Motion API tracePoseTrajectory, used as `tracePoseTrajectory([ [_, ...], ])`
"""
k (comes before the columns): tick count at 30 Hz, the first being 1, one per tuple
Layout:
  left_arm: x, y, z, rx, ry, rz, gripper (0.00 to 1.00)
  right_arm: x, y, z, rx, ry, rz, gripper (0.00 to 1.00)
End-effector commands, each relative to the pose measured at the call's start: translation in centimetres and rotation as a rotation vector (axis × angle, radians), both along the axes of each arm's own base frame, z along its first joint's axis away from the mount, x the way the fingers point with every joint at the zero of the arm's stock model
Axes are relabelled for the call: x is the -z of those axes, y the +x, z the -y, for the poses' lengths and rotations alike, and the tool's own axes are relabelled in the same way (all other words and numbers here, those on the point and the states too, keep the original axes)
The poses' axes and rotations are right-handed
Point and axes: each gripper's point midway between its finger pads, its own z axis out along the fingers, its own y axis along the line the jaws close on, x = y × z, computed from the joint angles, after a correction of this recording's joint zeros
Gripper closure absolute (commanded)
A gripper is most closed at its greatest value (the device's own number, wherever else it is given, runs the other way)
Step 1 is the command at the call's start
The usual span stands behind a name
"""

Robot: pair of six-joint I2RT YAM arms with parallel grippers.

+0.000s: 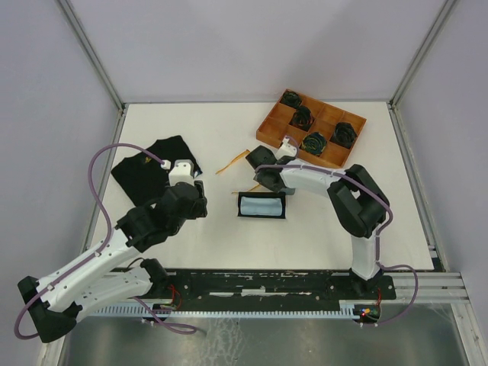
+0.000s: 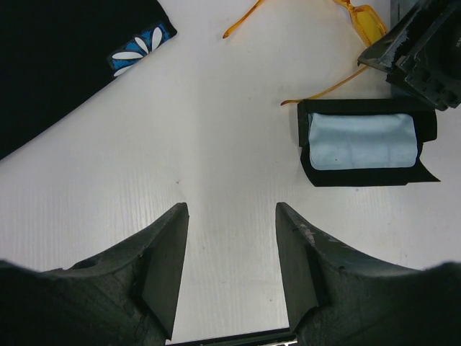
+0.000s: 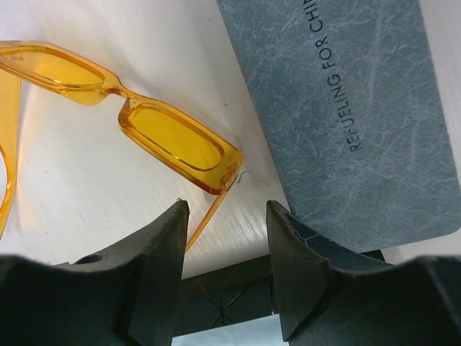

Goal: Organize the sunglasses
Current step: Pick up the sunglasses from the center of the board.

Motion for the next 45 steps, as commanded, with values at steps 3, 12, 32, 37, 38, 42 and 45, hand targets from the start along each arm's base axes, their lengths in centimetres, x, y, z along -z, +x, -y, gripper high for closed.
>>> tracePoseTrajectory([
  [3, -0.9, 0.5, -0.6, -0.023, 0.007, 0.042, 0.41, -0.7, 1.5, -1.3, 0.048, 0.038, 0.029, 0.46],
  [12, -0.8, 0.5, -0.6, -0.022, 0.009, 0.039, 0.41, -0.3, 1.7, -2.4, 0.015, 0.064, 0.017, 0.62],
  [32, -0.7, 0.5, -0.7, -0.030, 0.014, 0.040, 0.40, -0.8, 4.8, -5.4, -0.155, -0.016, 0.029, 0.88],
  [37, -0.7, 0.6, -0.7, -0.033, 0.016, 0.041, 0.40, -0.4, 5.3, -5.9, -0.215, -0.063, 0.006, 0.77],
  [38, -0.7, 0.6, -0.7, -0.032, 0.016, 0.041, 0.40, -0.2, 5.3, -5.9, -0.221, -0.067, -0.002, 0.75],
  [42, -0.7, 0.6, -0.7, -0.033, 0.017, 0.040, 0.40, 0.6, 5.2, -6.2, -0.236, -0.064, -0.021, 0.72],
  [45, -0.7, 0.6, -0.7, -0.034, 0.016, 0.041, 0.40, 0.8, 5.1, -6.4, -0.244, -0.059, -0.032, 0.72],
])
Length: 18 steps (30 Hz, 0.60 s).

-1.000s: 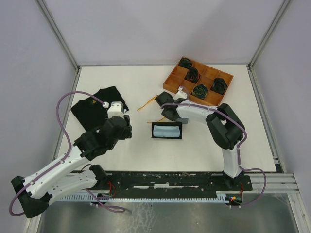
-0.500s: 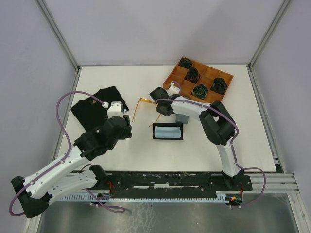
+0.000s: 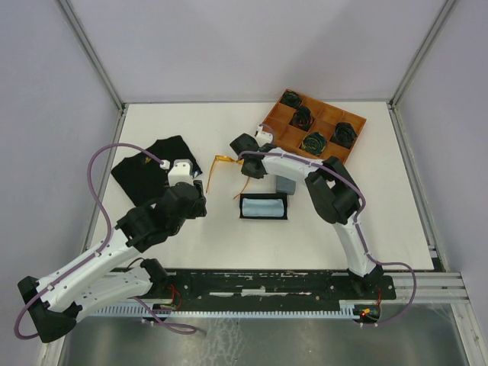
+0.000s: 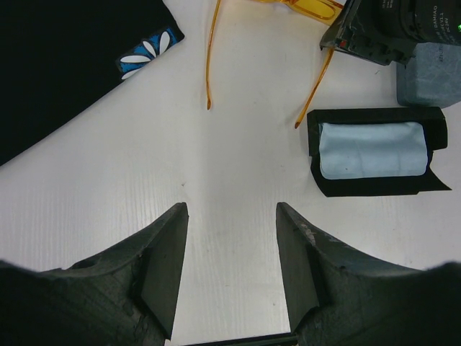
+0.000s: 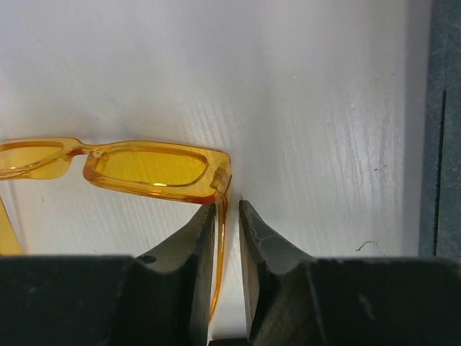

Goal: Organize the sunglasses
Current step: Pick up the sunglasses from the center of the board.

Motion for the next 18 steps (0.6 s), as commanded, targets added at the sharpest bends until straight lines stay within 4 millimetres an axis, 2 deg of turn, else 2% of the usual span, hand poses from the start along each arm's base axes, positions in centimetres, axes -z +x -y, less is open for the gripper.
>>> tracePoseTrajectory([
  [1, -0.6, 0.4, -0.4, -0.017, 0.006, 0.030, 0.40, -0.6, 0.4, -0.8, -0.028, 0.006, 0.001, 0.72],
  [5, -0.5, 0.4, -0.4, -0.017, 0.008, 0.028, 0.40, -0.6, 0.3, -1.2, -0.039, 0.020, -0.009, 0.74],
  [9, -0.7, 0.4, -0.5, -0.023, 0.006, 0.032, 0.40, -1.7, 0.8, -1.8, -0.052, 0.054, 0.028, 0.87],
  [15, -1.6, 0.3, -1.0, -0.038, -0.020, 0.063, 0.40, -6.2, 2.1, -2.9, -0.115, 0.098, 0.132, 0.96],
  [18, -2.4, 0.1, -1.3, -0.043, -0.045, 0.087, 0.41, -8.7, 2.5, -2.8, -0.166, 0.073, 0.181, 0.98],
])
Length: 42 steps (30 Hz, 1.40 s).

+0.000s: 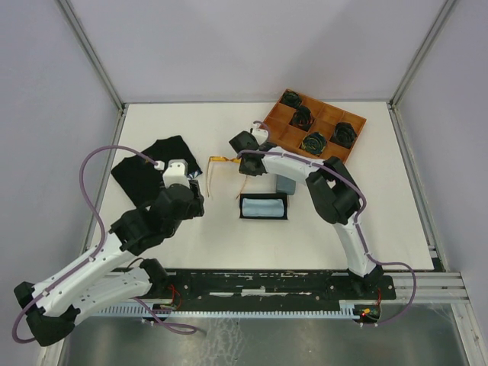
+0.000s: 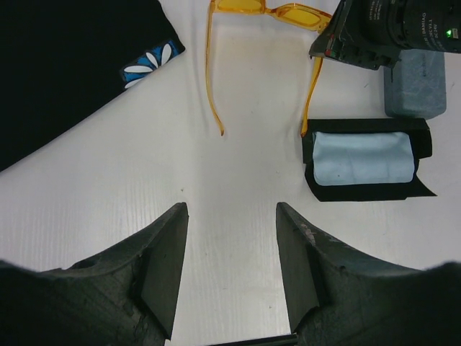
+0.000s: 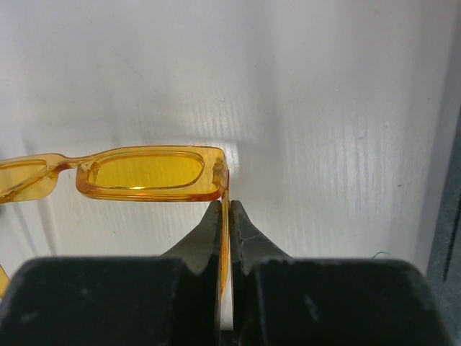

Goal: Organize the sunglasses
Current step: Pick up the sunglasses from the center of the board, then fold the sunglasses.

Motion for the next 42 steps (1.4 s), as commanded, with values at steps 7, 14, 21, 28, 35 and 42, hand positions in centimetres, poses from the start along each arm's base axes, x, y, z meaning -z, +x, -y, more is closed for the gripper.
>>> tracePoseTrajectory([
  [7, -4.1, -0.2, -1.9, -0.050, -0.107, 0.156, 0.41, -14.1, 0.5, 1.4, -0.211, -0.040, 0.239, 1.00],
  [14, -4.7, -0.1, -1.6, -0.027, -0.115, 0.174, 0.41, -18.2, -4.2, 5.8, -0.327, -0.101, 0.286, 1.00],
  [21, -5.9, 0.5, 1.5, 0.139, -0.058, 0.160, 0.42, -17.6, -9.9, 11.0, -0.446, -0.253, 0.137, 1.00],
  [28, -4.4, 0.9, 5.6, 0.295, -0.042, 0.076, 0.45, -16.9, -13.7, 14.9, -0.461, -0.315, 0.083, 1.00],
  [35, -3.7, 0.2, 8.7, 0.289, -0.232, 0.047, 0.46, -17.2, -14.3, 16.5, -0.301, -0.302, 0.061, 0.99],
  [42, -4.7, 0.5, 11.9, 0.223, -0.328, 0.087, 0.45, -17.9, -13.9, 16.0, -0.207, -0.229, 0.089, 0.99],
])
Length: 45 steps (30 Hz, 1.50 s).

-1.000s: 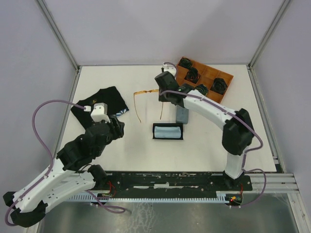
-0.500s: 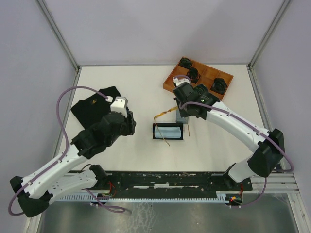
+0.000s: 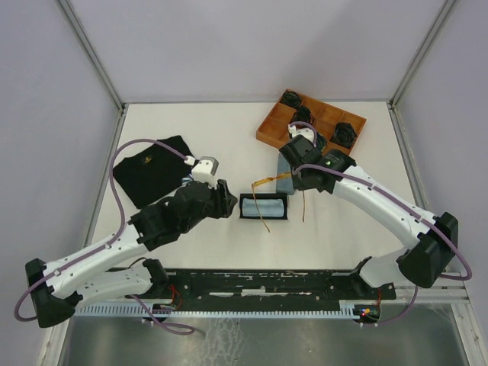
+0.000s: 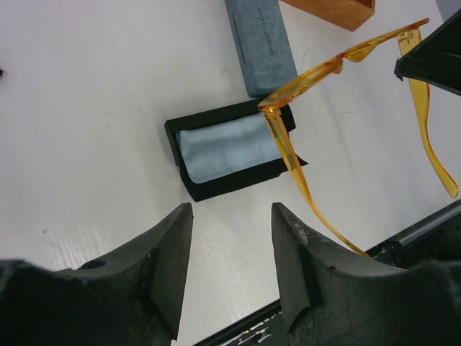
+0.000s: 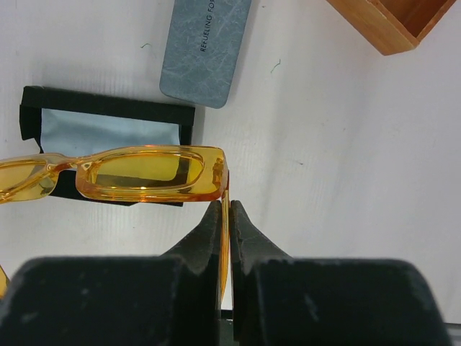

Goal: Organize the sunglasses
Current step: Fold the sunglasses.

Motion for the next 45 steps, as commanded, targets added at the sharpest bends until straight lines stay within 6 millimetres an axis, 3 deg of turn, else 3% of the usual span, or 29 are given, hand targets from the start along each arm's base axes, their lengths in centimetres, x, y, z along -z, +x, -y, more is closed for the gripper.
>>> tracePoseTrajectory([
  [1, -3.2, 1.3, 3.2, -0.076, -0.141, 0.055, 0.45, -2.1, 0.4, -0.2, 0.078, 0.082, 0.064, 0.99],
  [6, -3.1, 2.1, 5.3, -0.089, -0.091, 0.069, 0.44, -2.1, 0.3, -0.6, 0.061, 0.081, 0.044, 0.99],
  [12, -2.0, 2.9, 6.4, -0.115, -0.073, 0.044, 0.48, -1.9, 0.1, -0.6, 0.055, 0.079, 0.037, 0.99],
  [24, -1.2, 4.8, 7.6, -0.189, -0.012, 0.041, 0.54, -1.8, 0.3, -0.9, 0.048, 0.086, 0.040, 0.99],
  [35, 1.8, 5.2, 7.8, -0.238, 0.093, -0.021, 0.60, -1.8, 0.6, -1.0, 0.053, 0.092, 0.050, 0.99],
  [45, 2.8, 5.4, 8.0, -0.245, 0.149, -0.039, 0.80, -1.5, 0.7, -0.8, 0.062, 0.072, 0.047, 0.96],
])
